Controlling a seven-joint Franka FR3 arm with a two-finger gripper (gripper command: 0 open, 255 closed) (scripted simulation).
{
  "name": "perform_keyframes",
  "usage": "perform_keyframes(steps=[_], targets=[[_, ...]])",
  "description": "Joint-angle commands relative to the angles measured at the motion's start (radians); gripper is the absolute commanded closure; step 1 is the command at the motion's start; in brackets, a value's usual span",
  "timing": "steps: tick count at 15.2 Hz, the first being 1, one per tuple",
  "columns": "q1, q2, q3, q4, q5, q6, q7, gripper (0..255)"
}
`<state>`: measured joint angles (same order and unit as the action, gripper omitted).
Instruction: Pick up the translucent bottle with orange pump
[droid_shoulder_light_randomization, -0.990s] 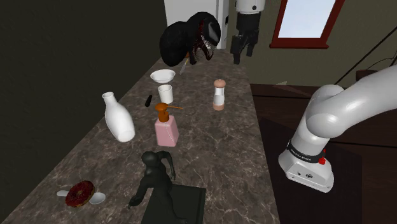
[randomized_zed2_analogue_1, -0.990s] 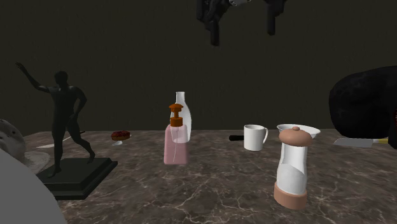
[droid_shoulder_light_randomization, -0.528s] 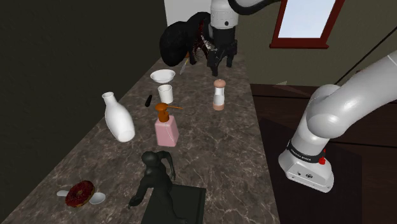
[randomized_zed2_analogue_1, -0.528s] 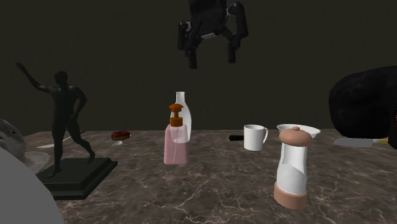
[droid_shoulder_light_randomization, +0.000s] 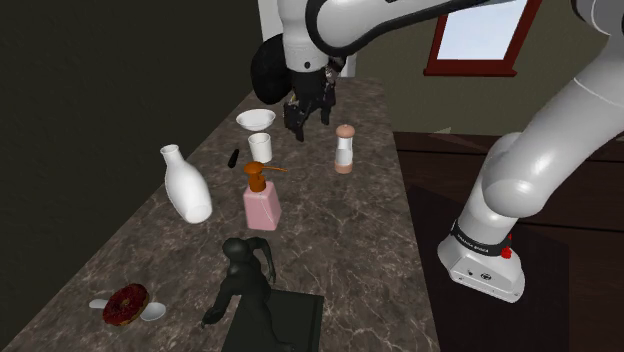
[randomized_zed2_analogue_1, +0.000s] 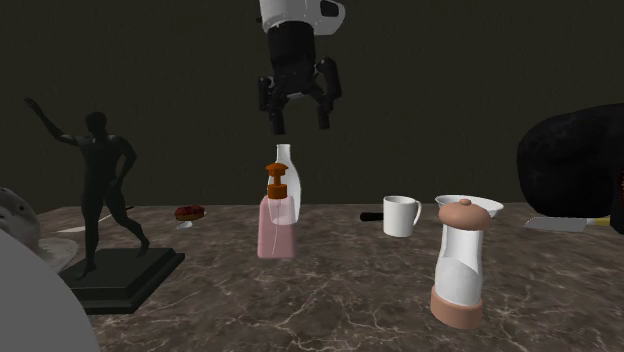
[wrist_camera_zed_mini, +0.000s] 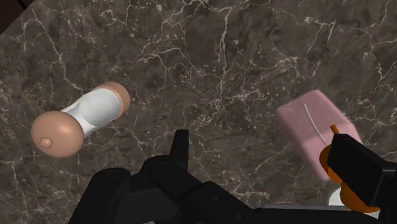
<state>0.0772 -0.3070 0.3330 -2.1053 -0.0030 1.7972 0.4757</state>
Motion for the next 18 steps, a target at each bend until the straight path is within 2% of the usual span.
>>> perform_keyframes(steps=[1, 6, 12, 18], targets=[[0.003, 0.071, 0.032, 0.037, -0.021, 0.029, 0.047, 0], [0.023, 0.262, 0.100, 0.169, -0.103, 0.059, 0.169, 0], [0.082, 0.492, 0.138, 0.360, -0.224, 0.051, 0.299, 0], [0.084, 0.510, 0.133, 0.302, -0.238, 0.124, 0.315, 0]])
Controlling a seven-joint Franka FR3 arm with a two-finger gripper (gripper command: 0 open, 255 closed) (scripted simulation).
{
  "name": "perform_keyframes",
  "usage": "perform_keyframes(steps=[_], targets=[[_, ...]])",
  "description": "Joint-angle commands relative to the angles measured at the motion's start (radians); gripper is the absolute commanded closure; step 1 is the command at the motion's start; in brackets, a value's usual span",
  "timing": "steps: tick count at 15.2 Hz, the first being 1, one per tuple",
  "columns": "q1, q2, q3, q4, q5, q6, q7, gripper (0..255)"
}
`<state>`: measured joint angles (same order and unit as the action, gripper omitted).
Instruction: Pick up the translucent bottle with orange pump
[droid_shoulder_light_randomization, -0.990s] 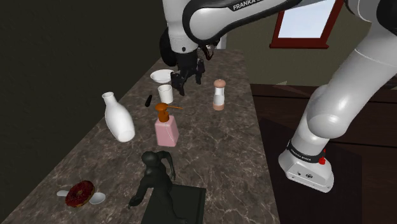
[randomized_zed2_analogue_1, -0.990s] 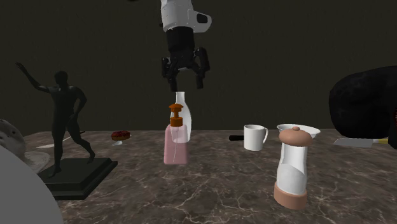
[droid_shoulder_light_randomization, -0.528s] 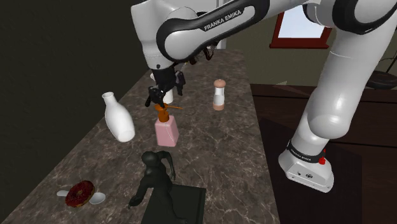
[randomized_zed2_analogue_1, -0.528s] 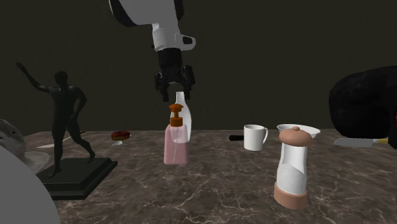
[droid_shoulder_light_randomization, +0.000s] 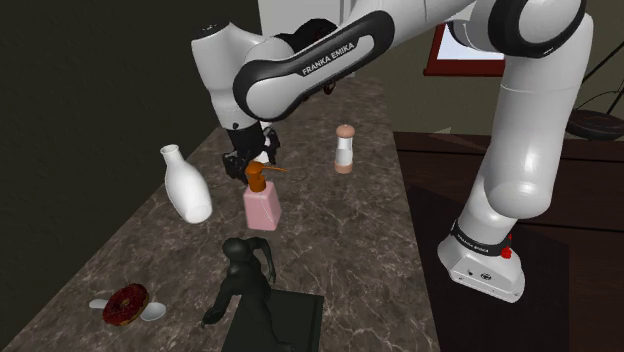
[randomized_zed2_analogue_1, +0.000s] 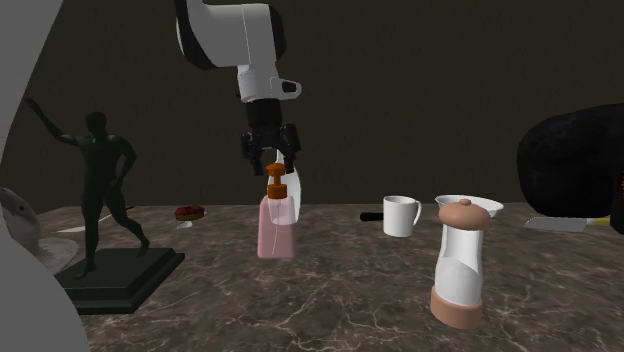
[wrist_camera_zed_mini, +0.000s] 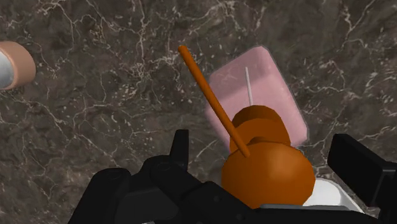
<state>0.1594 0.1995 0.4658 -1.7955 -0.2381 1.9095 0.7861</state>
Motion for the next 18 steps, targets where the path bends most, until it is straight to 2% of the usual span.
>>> perform_keyframes(steps=[1, 3, 4, 13, 18], targets=[[0.002, 0.008, -0.001, -0.017, -0.006, 0.023, 0.008, 0], [0.002, 0.010, -0.001, -0.022, -0.007, 0.030, 0.010, 0], [0.001, 0.009, -0.001, -0.021, -0.007, 0.029, 0.008, 255], [0.002, 0.010, -0.001, -0.022, -0.007, 0.030, 0.010, 255], [0.001, -0.008, 0.002, 0.024, 0.006, -0.030, -0.005, 255]])
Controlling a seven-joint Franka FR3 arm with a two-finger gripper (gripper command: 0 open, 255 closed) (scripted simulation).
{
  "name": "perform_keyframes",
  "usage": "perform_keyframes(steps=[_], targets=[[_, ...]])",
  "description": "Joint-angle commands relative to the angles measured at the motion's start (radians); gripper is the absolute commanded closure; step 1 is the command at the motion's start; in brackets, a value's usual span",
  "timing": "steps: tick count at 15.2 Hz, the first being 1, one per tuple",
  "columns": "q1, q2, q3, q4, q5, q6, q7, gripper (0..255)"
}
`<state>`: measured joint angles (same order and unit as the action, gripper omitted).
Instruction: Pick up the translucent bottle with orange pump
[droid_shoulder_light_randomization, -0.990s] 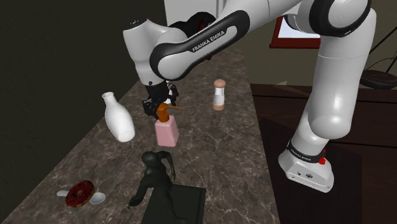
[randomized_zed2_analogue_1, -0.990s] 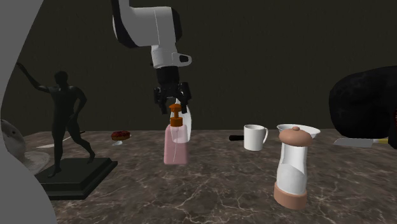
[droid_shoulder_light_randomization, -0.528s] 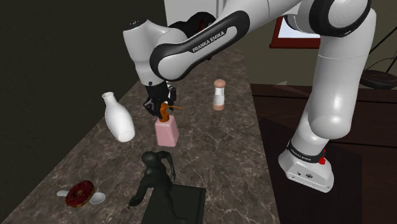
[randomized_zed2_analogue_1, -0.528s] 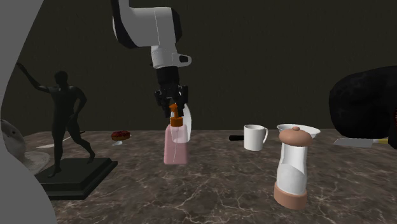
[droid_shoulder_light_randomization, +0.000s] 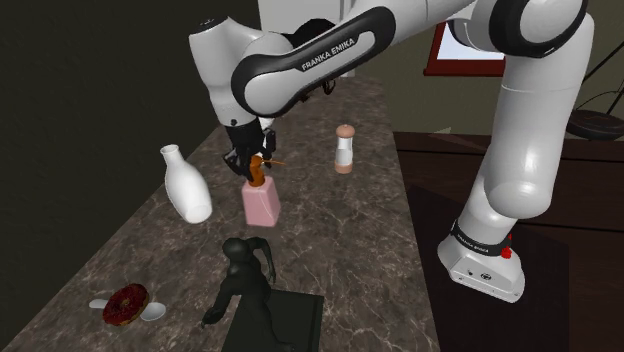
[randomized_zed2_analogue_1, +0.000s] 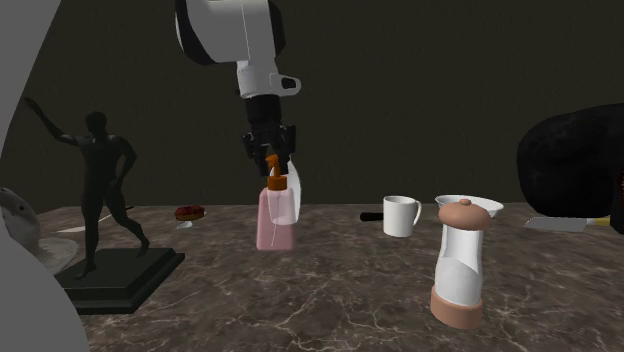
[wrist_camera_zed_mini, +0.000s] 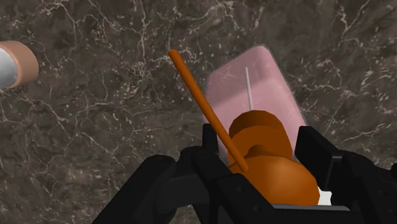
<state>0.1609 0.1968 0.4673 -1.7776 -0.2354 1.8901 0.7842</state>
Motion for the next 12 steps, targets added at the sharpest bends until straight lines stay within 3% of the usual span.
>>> perform_keyframes(steps=[1, 12], targets=[[-0.001, -0.008, 0.001, 0.016, 0.005, -0.023, -0.006, 255], [0.002, -0.024, 0.005, 0.119, 0.019, -0.138, -0.027, 255]])
